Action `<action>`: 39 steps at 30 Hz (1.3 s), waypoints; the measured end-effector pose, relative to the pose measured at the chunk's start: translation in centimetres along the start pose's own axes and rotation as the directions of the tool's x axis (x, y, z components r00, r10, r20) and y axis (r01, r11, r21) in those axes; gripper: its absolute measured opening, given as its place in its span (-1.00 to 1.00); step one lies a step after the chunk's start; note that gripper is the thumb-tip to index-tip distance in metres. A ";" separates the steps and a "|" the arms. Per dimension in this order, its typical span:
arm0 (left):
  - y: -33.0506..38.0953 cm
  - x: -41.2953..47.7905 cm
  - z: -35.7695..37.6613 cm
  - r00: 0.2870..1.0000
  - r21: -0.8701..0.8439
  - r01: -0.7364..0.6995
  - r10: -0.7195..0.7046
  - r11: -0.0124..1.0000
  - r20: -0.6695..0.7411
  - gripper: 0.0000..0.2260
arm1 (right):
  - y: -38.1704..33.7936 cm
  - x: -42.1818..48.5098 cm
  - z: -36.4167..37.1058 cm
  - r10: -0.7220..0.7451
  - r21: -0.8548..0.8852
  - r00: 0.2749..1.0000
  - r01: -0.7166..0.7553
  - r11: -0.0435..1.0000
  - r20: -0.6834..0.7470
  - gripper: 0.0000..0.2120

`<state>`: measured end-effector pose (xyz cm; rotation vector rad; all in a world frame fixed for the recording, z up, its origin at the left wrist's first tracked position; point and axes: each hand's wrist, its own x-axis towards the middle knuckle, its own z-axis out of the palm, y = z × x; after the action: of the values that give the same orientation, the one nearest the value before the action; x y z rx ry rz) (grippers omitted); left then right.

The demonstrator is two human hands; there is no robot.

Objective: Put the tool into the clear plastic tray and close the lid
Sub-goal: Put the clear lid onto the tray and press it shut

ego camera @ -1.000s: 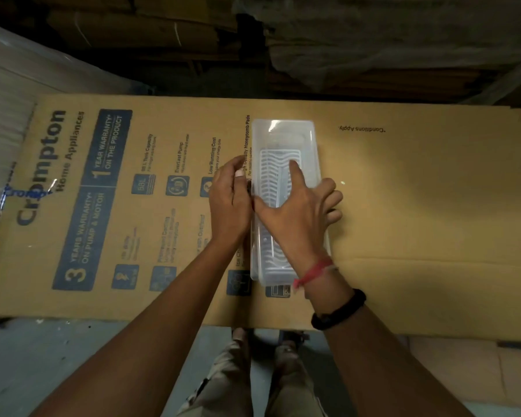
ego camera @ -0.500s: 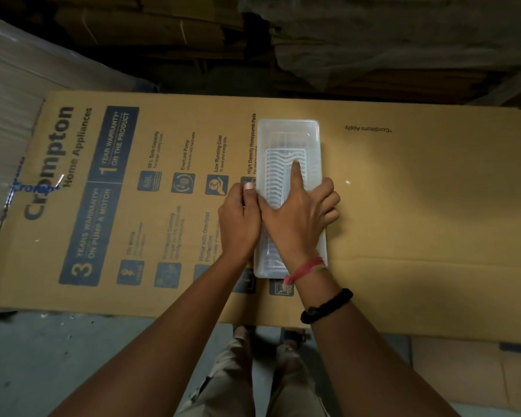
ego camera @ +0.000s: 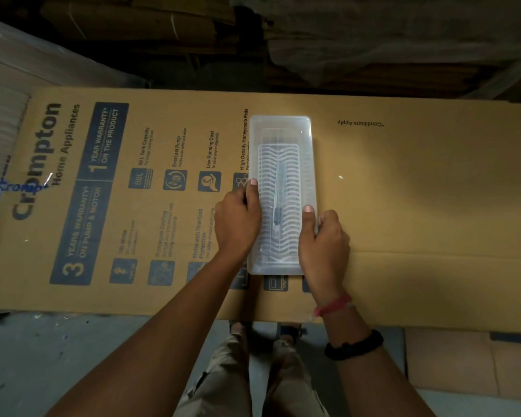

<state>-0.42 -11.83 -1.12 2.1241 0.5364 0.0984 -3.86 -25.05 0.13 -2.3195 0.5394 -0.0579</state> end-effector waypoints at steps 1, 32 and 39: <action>0.1 0.1 0.0 1.000 0.005 0.013 -0.013 1.000 -0.004 -0.51 | 0.0 0.2 0.0 0.001 -0.004 1.000 -0.001 1.000 0.007 -0.62; 5.3 14.2 2.3 0.992 -0.061 0.115 -0.117 0.992 -0.038 -0.67 | -7.7 15.5 3.0 0.233 0.471 0.951 -0.304 0.828 0.203 -0.61; 4.9 14.1 3.6 0.986 -0.079 0.135 -0.142 0.988 -0.092 -0.72 | -7.1 15.4 4.5 0.206 0.510 0.956 -0.287 0.811 0.209 -0.71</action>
<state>14.90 -11.20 -1.11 2.0132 0.7257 0.1409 13.66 -23.65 -0.04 -1.6757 0.6522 0.0769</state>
